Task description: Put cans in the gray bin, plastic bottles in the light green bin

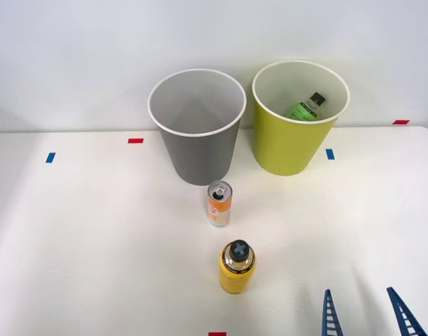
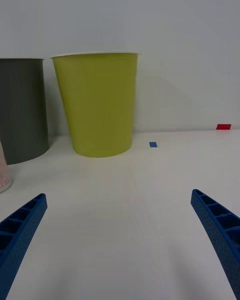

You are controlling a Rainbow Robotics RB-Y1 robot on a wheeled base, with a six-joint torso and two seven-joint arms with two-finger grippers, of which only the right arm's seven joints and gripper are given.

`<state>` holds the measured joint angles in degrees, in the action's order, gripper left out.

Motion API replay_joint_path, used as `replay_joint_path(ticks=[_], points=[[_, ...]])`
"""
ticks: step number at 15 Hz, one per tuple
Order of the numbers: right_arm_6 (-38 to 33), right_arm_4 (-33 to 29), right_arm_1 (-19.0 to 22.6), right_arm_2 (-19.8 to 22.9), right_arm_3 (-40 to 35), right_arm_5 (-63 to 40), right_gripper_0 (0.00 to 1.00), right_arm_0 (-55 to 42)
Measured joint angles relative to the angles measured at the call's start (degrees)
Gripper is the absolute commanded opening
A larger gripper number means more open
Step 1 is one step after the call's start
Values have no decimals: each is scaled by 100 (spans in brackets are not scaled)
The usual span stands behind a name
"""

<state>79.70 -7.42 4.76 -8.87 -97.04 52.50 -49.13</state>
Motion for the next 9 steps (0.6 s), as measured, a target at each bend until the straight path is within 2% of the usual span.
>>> replay_joint_path(ticks=[4,9], points=[[357,331,120,-345,-2,8,100,-190],[372,397,199,-399,0,6,100,-366]])
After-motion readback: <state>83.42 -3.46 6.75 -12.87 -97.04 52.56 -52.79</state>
